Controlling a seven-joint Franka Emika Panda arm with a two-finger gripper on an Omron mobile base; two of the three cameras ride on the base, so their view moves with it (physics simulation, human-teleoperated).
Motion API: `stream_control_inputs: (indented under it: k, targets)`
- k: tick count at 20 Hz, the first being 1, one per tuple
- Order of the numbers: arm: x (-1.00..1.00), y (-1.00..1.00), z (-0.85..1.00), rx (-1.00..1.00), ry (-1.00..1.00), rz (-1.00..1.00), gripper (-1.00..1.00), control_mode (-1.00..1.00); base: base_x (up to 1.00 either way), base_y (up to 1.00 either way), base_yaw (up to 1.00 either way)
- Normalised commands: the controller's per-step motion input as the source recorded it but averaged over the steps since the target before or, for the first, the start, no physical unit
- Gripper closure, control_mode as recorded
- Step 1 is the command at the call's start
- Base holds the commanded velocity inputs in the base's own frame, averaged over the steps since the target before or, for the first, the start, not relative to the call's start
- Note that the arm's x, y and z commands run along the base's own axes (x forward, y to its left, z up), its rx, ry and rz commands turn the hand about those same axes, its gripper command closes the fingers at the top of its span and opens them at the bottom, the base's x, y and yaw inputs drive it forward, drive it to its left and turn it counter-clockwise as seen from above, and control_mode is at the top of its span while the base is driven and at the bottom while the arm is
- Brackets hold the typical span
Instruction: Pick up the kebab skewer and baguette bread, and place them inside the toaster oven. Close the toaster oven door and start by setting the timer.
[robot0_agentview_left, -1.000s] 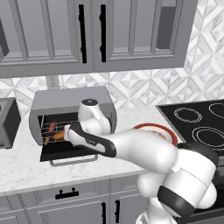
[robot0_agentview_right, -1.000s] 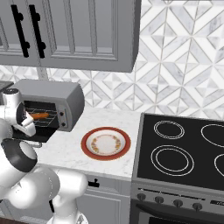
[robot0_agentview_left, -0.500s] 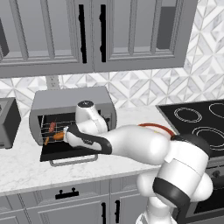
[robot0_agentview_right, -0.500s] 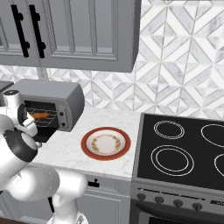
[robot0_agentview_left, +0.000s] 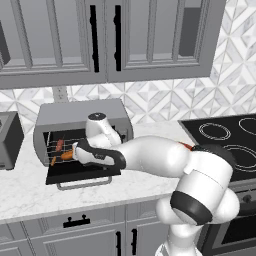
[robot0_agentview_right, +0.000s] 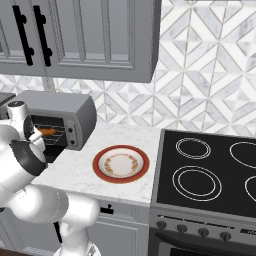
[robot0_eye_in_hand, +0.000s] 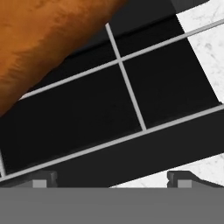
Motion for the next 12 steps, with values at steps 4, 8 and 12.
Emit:
stream_control_inputs:
  k: [4,8,12]
  targets:
    - [0.01,0.00,-0.03,0.00,-0.01,0.00,-1.00,-1.00,0.00,0.00,0.00]
    - [0.03,0.06,-0.07,-0.02,-0.03,0.00,-1.00,-1.00,0.00,0.00,0.00]
    - [0.12,0.08,-0.22,-0.09,-0.03,0.00,-1.00,-1.00,0.00,0.00,0.00]
